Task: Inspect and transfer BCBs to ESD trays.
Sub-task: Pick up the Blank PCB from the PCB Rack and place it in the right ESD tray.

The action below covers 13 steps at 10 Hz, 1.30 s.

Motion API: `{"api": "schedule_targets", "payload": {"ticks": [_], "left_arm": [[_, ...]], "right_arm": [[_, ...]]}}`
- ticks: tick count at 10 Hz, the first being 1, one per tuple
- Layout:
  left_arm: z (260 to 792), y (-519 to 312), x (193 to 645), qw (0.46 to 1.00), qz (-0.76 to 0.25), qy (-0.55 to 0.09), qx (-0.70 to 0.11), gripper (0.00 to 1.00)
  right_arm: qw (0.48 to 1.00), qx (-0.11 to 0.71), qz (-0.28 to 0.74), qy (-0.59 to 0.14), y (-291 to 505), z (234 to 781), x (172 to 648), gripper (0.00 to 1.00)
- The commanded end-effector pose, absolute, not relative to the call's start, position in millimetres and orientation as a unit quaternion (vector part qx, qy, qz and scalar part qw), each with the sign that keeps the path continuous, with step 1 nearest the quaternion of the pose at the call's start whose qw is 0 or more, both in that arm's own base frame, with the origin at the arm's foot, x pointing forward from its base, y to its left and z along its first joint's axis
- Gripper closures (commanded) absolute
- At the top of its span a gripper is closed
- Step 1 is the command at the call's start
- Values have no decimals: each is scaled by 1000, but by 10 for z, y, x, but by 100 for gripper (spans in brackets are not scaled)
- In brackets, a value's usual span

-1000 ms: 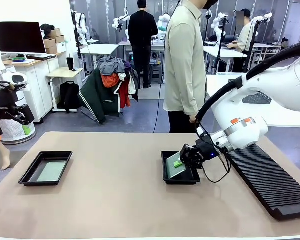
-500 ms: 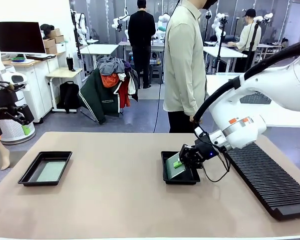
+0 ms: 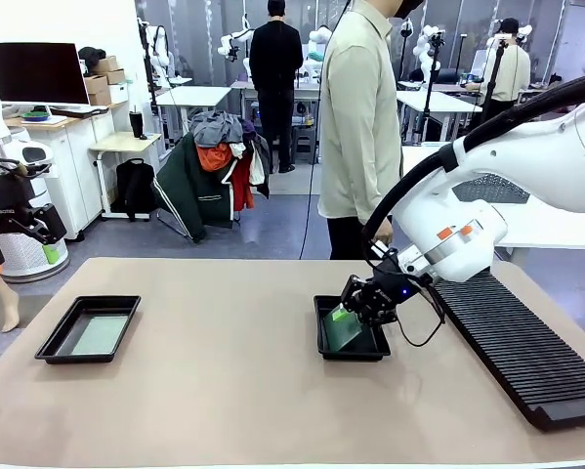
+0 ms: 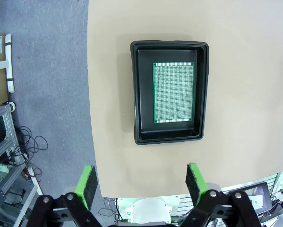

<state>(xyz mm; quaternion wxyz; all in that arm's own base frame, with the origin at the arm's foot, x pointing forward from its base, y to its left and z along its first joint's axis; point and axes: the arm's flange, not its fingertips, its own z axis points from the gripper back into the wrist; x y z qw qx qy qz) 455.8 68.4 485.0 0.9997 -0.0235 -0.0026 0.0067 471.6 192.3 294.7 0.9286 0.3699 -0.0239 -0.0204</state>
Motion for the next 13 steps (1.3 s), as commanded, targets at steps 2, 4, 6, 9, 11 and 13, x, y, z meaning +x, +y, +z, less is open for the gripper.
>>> {"api": "schedule_targets", "payload": {"ticks": [2, 4, 6, 9, 11, 13], "left_arm": [[4835, 690, 4559, 1000, 8, -8, -26, 0], [4835, 690, 4559, 1000, 8, -8, -26, 0], [4835, 690, 4559, 1000, 8, -8, -26, 0], [4835, 690, 4559, 1000, 8, -8, -26, 0], [4835, 690, 4559, 1000, 8, -8, -26, 0], [4835, 690, 4559, 1000, 8, -8, -26, 0]], "right_arm": [[946, 321, -30, -29, 1954, 3133, 4647, 49], [956, 292, -21, -30, 1974, 3316, 4632, 29], [967, 253, -27, -27, 1998, 3480, 4605, 9], [983, 180, -34, -30, 2025, 3759, 4479, 0], [990, 133, -31, -33, 1976, 3993, 4302, 0], [992, 115, -38, -41, 1888, 4137, 4161, 0]]}}
